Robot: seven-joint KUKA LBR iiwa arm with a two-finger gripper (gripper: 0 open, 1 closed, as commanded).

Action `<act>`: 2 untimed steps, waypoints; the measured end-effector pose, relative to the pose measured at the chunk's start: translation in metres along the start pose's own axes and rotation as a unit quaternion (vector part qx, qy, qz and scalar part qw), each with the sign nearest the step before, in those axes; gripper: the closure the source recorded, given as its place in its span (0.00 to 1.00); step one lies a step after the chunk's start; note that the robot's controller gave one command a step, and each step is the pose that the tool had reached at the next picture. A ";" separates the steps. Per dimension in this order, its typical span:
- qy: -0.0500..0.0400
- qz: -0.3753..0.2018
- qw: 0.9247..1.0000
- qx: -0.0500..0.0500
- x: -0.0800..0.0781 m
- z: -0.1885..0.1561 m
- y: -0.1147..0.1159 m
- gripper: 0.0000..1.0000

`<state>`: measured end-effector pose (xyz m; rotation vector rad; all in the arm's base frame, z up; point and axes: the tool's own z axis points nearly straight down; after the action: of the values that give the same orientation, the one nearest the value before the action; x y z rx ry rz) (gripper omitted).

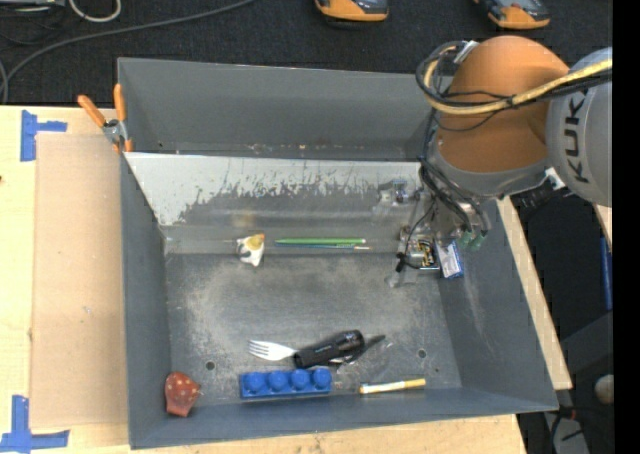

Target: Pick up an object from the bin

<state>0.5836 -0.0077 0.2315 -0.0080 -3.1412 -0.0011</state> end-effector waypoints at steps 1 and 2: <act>0.000 -0.036 0.999 0.000 0.027 0.093 0.028 0.00; -0.002 -0.131 0.991 0.001 0.060 0.087 0.053 0.00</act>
Offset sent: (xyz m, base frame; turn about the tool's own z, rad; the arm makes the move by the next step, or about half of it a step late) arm -0.0634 0.0579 -0.0785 -0.2735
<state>0.5242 0.0457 0.1445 0.4055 -3.1188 0.0014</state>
